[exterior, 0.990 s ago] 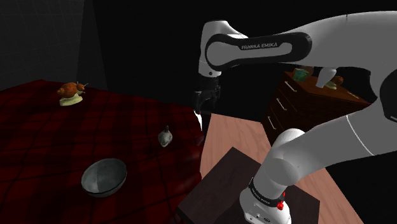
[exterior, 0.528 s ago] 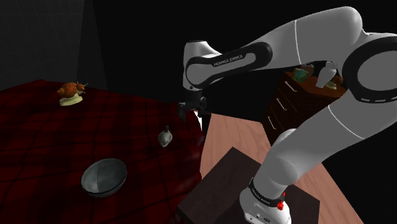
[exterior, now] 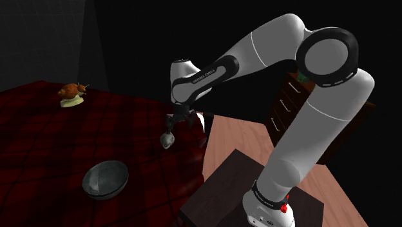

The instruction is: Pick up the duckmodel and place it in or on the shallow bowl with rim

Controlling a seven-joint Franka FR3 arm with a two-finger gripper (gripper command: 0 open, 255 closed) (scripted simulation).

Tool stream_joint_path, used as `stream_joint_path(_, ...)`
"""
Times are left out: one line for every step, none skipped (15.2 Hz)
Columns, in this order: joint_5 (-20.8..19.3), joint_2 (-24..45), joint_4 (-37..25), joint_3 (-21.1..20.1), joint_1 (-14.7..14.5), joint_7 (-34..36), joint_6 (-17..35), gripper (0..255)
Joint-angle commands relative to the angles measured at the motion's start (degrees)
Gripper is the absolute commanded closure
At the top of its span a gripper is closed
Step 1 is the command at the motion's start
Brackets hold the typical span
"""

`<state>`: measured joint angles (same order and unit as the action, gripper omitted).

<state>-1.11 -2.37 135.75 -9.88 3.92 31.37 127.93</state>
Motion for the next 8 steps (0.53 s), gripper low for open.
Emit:
stream_joint_path(-1.28, 5.29, -2.56, -0.19, 0.05, 3.55, 2.52, 0)
stream_joint_path(-1.91, 7.64, -3.78, -0.10, -0.02, 5.14, 3.53, 0)
stream_joint_path(-2.53, 10.00, -5.07, 0.06, -0.13, 6.70, 4.47, 0)
stream_joint_path(-3.13, 12.34, -6.44, 0.28, -0.28, 8.22, 5.33, 0)
stream_joint_path(-3.70, 14.68, -7.87, 0.55, -0.46, 9.70, 6.11, 0)
stream_joint_path(-4.23, 17.00, -9.37, 0.86, -0.67, 11.12, 6.82, 0)
stream_joint_path(-4.70, 19.31, -10.94, 1.23, -0.91, 12.49, 7.46, 0)
stream_joint_path(-5.11, 21.61, -12.57, 1.64, -1.18, 13.79, 8.03, 0)
